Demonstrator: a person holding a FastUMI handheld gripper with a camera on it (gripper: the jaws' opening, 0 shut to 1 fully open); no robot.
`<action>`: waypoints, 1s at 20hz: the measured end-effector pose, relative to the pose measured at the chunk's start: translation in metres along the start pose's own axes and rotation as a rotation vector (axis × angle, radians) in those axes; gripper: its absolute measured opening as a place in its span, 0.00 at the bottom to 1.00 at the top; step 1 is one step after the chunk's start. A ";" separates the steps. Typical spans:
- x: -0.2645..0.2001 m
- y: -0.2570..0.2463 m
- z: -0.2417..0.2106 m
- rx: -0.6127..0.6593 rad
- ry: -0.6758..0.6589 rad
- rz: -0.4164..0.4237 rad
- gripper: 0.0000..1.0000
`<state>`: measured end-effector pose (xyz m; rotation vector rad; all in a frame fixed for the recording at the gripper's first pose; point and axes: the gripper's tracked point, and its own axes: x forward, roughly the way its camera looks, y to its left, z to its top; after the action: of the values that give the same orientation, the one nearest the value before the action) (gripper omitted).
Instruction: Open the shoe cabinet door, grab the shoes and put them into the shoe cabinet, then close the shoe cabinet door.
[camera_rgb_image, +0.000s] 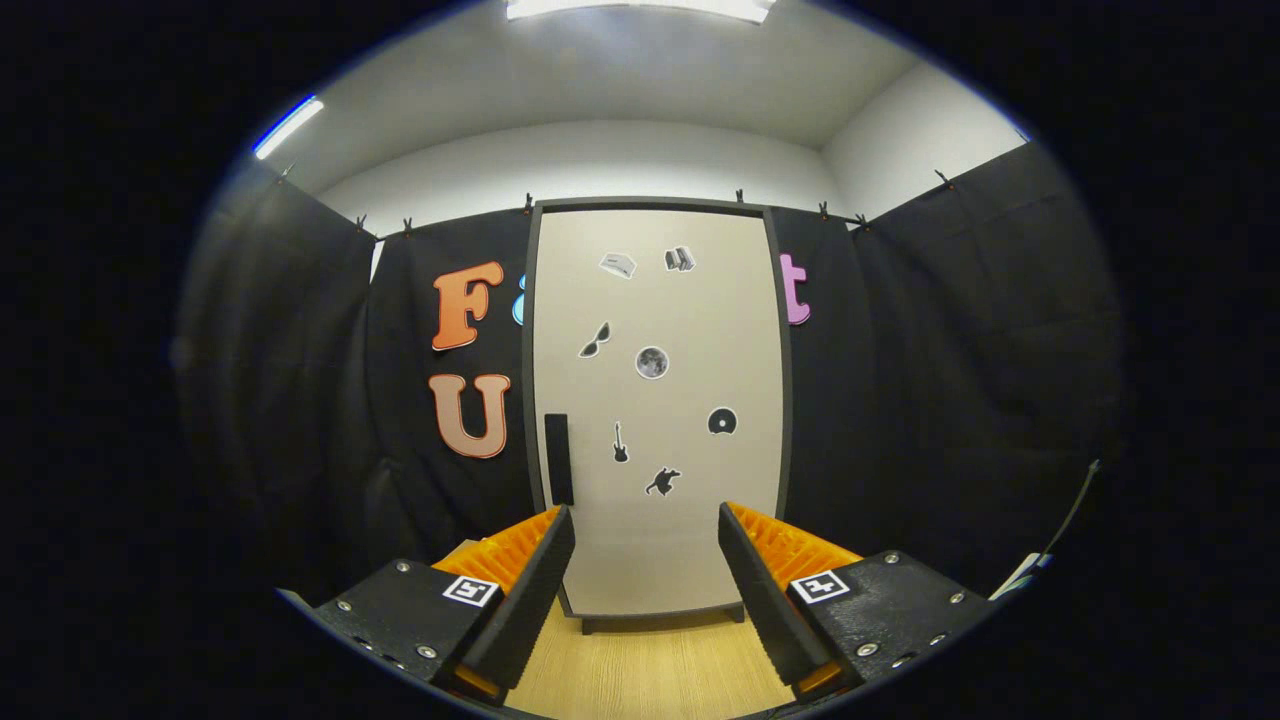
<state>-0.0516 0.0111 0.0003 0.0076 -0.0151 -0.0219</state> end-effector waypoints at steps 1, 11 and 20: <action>-0.008 -0.003 0.001 -0.001 0.001 -0.010 0.91; -0.053 -0.012 0.006 -0.009 0.009 -0.006 0.90; -0.054 -0.033 -0.001 0.011 0.024 -0.013 0.91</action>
<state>-0.1062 -0.0206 -0.0022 0.0192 0.0084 -0.0351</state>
